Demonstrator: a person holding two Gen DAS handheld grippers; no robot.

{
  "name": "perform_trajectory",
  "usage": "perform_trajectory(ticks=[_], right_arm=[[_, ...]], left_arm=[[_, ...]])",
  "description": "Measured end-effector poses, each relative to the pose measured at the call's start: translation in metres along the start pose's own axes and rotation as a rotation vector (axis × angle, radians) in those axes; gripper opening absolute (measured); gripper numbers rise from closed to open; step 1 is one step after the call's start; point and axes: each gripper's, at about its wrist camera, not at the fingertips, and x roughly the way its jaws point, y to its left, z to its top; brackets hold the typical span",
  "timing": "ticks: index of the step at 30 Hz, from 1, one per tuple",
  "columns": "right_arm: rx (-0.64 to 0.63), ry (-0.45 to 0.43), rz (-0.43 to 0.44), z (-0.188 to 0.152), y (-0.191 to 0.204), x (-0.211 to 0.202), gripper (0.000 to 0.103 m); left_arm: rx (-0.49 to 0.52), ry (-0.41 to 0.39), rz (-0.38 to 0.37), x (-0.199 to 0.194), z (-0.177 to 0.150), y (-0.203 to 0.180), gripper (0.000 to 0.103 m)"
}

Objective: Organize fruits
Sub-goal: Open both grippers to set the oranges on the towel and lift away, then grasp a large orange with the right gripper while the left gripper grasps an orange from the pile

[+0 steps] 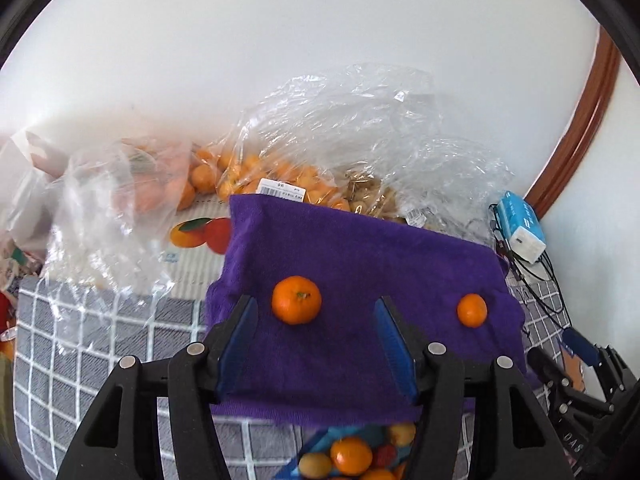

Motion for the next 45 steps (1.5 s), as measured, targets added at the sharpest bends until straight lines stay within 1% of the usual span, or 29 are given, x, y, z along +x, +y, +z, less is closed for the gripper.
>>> perform_trajectory(ticks=[3, 6, 9, 15, 19, 21, 24, 28, 32, 34, 37, 41, 45], right_arm=[[0.03, -0.016, -0.01, -0.011, -0.003, -0.019, 0.071], [0.058, 0.002, 0.02, -0.023, -0.006, -0.033, 0.071], [0.054, 0.017, 0.034, -0.037, -0.004, -0.045, 0.07], [0.05, 0.03, 0.072, -0.062, 0.006, -0.059, 0.061], [0.034, 0.032, 0.088, -0.074, 0.016, -0.065, 0.06], [0.036, 0.037, 0.103, -0.08, 0.019, -0.065, 0.059], [0.055, 0.059, 0.129, -0.088, 0.02, -0.061, 0.055], [0.059, 0.072, 0.126, -0.095, 0.025, -0.051, 0.055], [0.063, 0.067, 0.139, -0.1, 0.03, -0.043, 0.053], [0.055, 0.07, 0.143, -0.099, 0.035, -0.037, 0.05], [0.048, 0.076, 0.156, -0.095, 0.042, -0.025, 0.044], [0.054, 0.084, 0.2, -0.089, 0.053, -0.006, 0.044], [0.058, 0.107, 0.211, -0.086, 0.065, 0.013, 0.044]], left_arm=[[0.017, 0.007, -0.037, -0.02, -0.016, -0.003, 0.059], [0.052, -0.003, -0.015, -0.04, -0.035, -0.005, 0.058], [0.09, -0.036, -0.012, -0.061, -0.053, -0.006, 0.058], [0.083, -0.063, -0.001, -0.093, -0.08, 0.003, 0.058], [0.063, -0.039, 0.003, -0.098, -0.096, 0.013, 0.058], [0.055, -0.03, 0.012, -0.097, -0.105, 0.019, 0.058], [0.042, -0.01, 0.031, -0.092, -0.116, 0.027, 0.058], [0.028, 0.009, 0.063, -0.086, -0.13, 0.041, 0.058], [-0.037, 0.069, 0.061, -0.071, -0.138, 0.061, 0.059], [-0.054, 0.095, 0.072, -0.063, -0.141, 0.068, 0.059], [-0.051, 0.118, 0.081, -0.056, -0.144, 0.072, 0.059], [-0.048, 0.129, 0.085, -0.051, -0.147, 0.08, 0.059], [-0.043, 0.153, 0.091, -0.042, -0.148, 0.086, 0.059]])
